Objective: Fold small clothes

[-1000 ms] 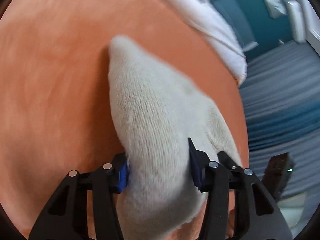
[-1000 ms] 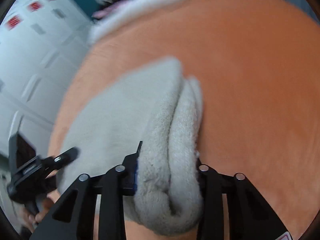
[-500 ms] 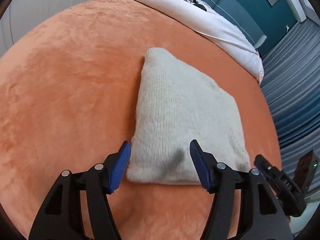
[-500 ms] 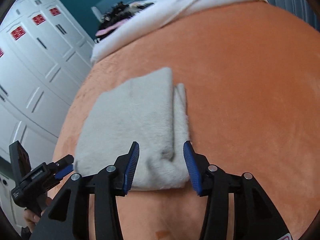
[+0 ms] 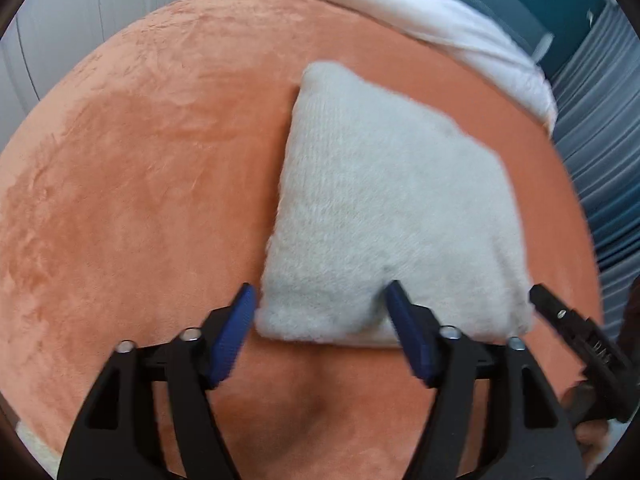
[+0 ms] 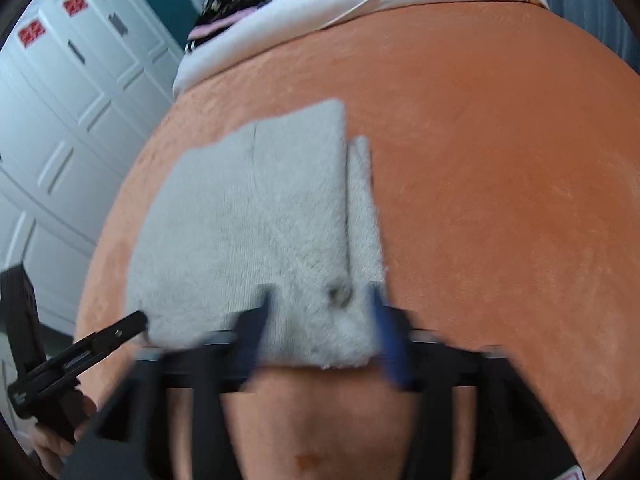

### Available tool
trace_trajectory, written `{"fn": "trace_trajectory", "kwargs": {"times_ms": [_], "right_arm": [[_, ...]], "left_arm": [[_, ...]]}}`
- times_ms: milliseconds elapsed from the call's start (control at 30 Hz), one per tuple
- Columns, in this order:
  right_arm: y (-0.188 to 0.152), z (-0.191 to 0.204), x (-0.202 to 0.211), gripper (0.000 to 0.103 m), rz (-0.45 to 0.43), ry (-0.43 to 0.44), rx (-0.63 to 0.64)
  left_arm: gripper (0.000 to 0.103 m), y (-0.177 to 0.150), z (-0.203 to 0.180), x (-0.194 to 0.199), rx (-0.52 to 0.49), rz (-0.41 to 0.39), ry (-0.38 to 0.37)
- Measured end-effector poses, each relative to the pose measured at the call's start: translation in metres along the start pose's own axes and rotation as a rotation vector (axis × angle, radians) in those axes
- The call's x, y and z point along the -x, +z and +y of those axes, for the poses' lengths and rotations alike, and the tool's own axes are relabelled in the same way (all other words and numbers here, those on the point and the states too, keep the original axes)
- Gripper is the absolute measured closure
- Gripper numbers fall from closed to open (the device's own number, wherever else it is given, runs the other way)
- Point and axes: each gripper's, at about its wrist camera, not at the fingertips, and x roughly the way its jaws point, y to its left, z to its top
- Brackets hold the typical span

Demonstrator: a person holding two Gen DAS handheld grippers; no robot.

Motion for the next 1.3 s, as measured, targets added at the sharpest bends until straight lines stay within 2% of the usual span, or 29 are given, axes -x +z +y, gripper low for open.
{"fn": "trace_trajectory", "kwargs": {"times_ms": [33, 100, 133, 167, 200, 233, 267, 300, 367, 467, 500, 533, 567, 600, 633, 667, 700, 800, 867, 933, 1033, 1200, 1300], "right_arm": [[0.004, -0.004, -0.003, 0.019, -0.015, -0.008, -0.014], [0.009, -0.013, -0.026, 0.019, 0.044, -0.009, -0.036], [0.011, -0.015, -0.039, 0.019, 0.081, 0.003, -0.058], [0.011, -0.019, -0.054, 0.033, 0.129, 0.022, -0.086], [0.010, -0.020, -0.068, 0.059, 0.175, 0.096, -0.119], [0.012, -0.019, -0.071, 0.061, 0.183, 0.135, -0.142], [0.015, -0.014, -0.064, 0.070, 0.153, 0.120, -0.128], [0.022, -0.004, -0.047, 0.073, 0.096, 0.129, -0.080], [0.032, 0.008, -0.008, 0.075, -0.008, 0.167, -0.015], [0.034, 0.002, 0.024, 0.075, -0.086, 0.134, 0.034], [0.029, -0.009, 0.023, 0.074, -0.079, 0.109, 0.030], [0.022, -0.019, 0.012, 0.073, -0.049, 0.069, 0.026], [0.011, -0.031, -0.009, 0.072, 0.018, 0.018, 0.027], [0.001, -0.037, -0.037, 0.067, 0.106, -0.028, 0.027], [-0.006, -0.043, -0.044, 0.065, 0.097, -0.023, 0.017], [-0.008, -0.045, -0.037, 0.063, 0.053, -0.010, 0.000], [-0.005, -0.045, -0.028, 0.061, 0.052, 0.001, -0.025], [-0.002, -0.042, 0.012, 0.058, -0.013, -0.021, -0.063], [-0.007, -0.034, 0.031, 0.058, -0.043, -0.035, -0.032], [-0.018, -0.026, 0.046, 0.057, -0.070, -0.090, 0.021], [-0.031, -0.015, 0.052, 0.051, -0.084, -0.154, 0.061], [-0.076, -0.011, 0.077, 0.047, -0.075, -0.183, 0.079], [-0.094, -0.007, 0.088, 0.038, -0.105, -0.210, 0.102]], "left_arm": [[0.011, 0.004, 0.006, 0.002, 0.039, -0.016, -0.029], [0.008, 0.015, 0.011, -0.015, 0.093, -0.023, -0.085], [0.009, 0.021, 0.013, -0.032, 0.109, 0.021, -0.097], [0.023, 0.025, 0.014, -0.047, 0.136, 0.069, -0.090], [0.035, 0.026, 0.019, -0.060, 0.176, 0.116, -0.149], [0.040, 0.026, 0.019, -0.058, 0.202, 0.125, -0.177], [0.046, 0.029, 0.014, -0.051, 0.194, 0.101, -0.182], [0.048, 0.032, 0.007, -0.041, 0.161, 0.077, -0.195], [0.049, 0.035, -0.008, -0.021, 0.102, 0.030, -0.233], [0.050, 0.027, -0.015, -0.021, 0.083, 0.036, -0.289], [0.050, 0.021, -0.020, -0.030, 0.061, 0.047, -0.268], [0.049, 0.012, -0.026, -0.044, 0.019, 0.069, -0.211], [0.043, 0.003, -0.030, -0.060, -0.008, 0.094, -0.147], [0.040, -0.003, -0.032, -0.067, -0.015, 0.083, -0.133], [0.037, -0.007, -0.032, -0.065, -0.005, 0.055, -0.122], [0.036, -0.007, -0.034, -0.059, 0.000, 0.037, -0.099], [0.036, -0.005, -0.037, -0.053, -0.010, 0.032, -0.079], [0.038, -0.002, -0.053, -0.021, -0.094, -0.029, 0.014], [0.036, -0.006, -0.068, 0.000, -0.169, -0.067, 0.086], [0.031, -0.015, -0.077, 0.013, -0.218, -0.077, 0.135], [0.030, -0.032, -0.088, 0.023, -0.272, -0.087, 0.216], [0.030, -0.061, -0.090, 0.029, -0.271, -0.063, 0.225], [0.030, -0.078, -0.093, 0.033, -0.289, -0.067, 0.252]]}}
